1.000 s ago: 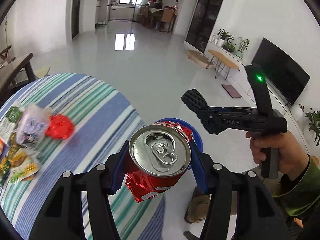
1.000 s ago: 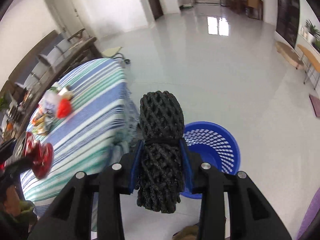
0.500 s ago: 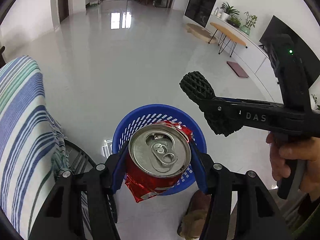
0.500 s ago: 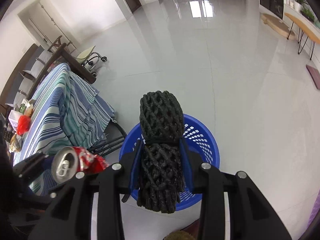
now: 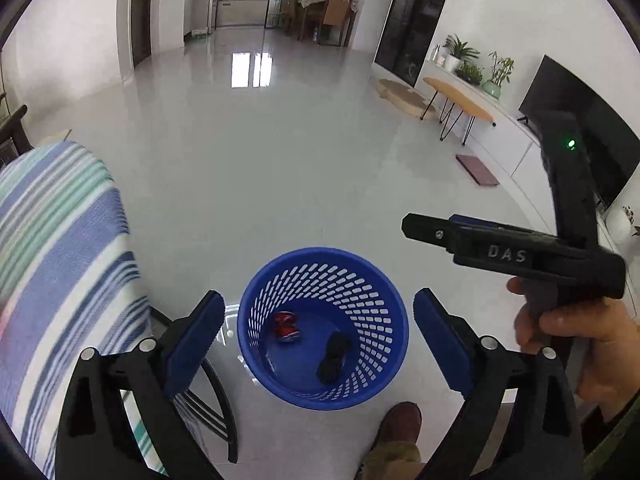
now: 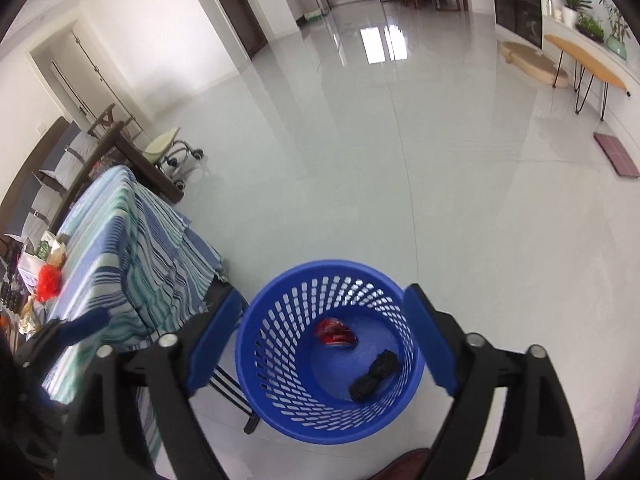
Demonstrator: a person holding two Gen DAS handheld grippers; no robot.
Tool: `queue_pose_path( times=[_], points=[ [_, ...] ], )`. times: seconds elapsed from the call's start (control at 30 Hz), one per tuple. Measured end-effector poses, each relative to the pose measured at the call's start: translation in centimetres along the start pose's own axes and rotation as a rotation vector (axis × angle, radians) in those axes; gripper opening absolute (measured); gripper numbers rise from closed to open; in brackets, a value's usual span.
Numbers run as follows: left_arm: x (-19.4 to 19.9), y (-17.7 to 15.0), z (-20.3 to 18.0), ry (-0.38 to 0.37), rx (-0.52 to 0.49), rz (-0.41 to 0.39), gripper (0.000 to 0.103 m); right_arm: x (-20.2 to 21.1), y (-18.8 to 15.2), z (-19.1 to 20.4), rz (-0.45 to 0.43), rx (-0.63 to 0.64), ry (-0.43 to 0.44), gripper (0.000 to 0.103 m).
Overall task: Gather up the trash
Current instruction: 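Open both tools to drop the net and can into the wastebasket, then move both tools back to the table toward the snack bags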
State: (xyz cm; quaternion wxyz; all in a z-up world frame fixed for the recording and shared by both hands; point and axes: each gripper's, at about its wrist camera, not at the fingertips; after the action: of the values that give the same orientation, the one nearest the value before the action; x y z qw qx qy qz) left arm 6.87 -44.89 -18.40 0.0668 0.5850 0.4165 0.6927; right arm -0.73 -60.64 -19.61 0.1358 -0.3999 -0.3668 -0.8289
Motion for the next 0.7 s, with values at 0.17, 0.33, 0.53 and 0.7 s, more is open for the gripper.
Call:
queue_pose_path(
  times=[0.17, 0.33, 0.53, 0.7],
  points=[
    [9.0, -2.0, 0.7, 0.040, 0.003, -0.092, 0.098, 3.7, -1.7, 4.5, -0.132, 0.102, 0.037, 0.093],
    [14.3, -7.6, 4.0, 0.157, 0.075, -0.065, 0.098, 6.0, -6.2, 9.4, -0.199, 0.178, 0.115, 0.096],
    [17.6, -14.2, 9.8, 0.359, 0.171, 0.001, 0.098, 7.0, -12.8, 16.2, -0.185, 0.275, 0.215, 0.096],
    [20.8, -18.1, 14.4, 0.451, 0.211, 0.026, 0.098, 6.9, -17.0, 22.1, -0.144, 0.376, 0.260, 0.096]
  ],
)
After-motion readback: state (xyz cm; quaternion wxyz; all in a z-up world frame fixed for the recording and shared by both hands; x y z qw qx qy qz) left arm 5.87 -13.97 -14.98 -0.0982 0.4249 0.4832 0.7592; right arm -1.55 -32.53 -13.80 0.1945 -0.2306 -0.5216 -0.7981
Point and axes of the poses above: each gripper's, at about its wrist camera, not at the fingertips, and x roughly against the way its jaws point, z to its left, y to its top, and after that the axes turned 12 degrees about -x, right-handed
